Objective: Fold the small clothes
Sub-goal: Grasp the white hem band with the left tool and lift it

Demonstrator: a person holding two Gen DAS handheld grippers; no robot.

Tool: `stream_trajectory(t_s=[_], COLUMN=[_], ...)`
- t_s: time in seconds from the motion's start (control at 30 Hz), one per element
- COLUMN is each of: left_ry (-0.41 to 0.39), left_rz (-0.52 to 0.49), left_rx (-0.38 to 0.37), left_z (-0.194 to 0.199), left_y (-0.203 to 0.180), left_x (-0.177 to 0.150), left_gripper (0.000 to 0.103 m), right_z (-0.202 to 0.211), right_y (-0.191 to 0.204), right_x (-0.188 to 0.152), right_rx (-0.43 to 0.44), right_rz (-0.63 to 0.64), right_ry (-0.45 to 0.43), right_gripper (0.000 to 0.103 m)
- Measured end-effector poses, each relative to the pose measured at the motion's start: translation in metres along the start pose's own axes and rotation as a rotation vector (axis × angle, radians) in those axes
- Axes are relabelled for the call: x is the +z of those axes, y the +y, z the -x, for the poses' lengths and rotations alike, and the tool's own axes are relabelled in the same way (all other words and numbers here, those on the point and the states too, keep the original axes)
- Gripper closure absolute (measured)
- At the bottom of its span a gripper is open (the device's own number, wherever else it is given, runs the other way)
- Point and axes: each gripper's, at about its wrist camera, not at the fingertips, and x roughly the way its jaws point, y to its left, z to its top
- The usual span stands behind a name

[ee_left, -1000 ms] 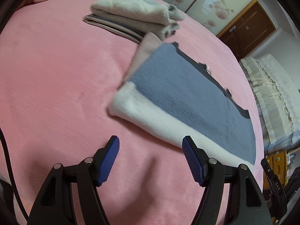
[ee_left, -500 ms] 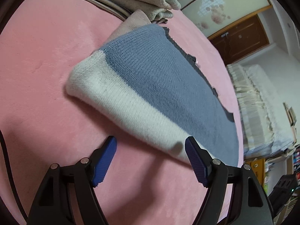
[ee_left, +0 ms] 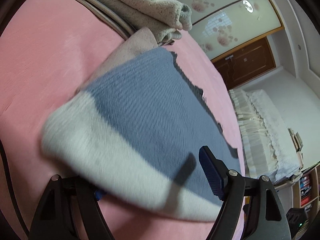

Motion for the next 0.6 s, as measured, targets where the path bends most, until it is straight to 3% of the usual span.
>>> stream_trajectory(t_s=[0.2, 0.33, 0.43, 0.6], left_ry=[-0.022, -0.024, -0.043, -0.133], left_rz=[0.054, 0.03, -0.024, -0.206], left_rx=[-0.036, 0.043, 0.071, 0.155], left_z=[-0.008, -0.009, -0.002, 0.018], left_y=[0.004, 0.002, -0.006, -0.042], left_x=[0.015, 0.018, 0.017, 0.01], left_gripper=[0.029, 0.065, 0.078, 0.085], right_z=[-0.014, -0.028, -0.046, -0.084], right_y=[0.001, 0.003, 0.012, 0.026], right_x=[0.014, 0.028, 0.041, 0.059], right_rx=[-0.013, -0.001, 0.01, 0.029], right_rz=[-0.004, -0.013, -0.006, -0.006], right_ry=[-0.017, -0.025, -0.017, 0.014], right_gripper=[0.103, 0.103, 0.103, 0.103])
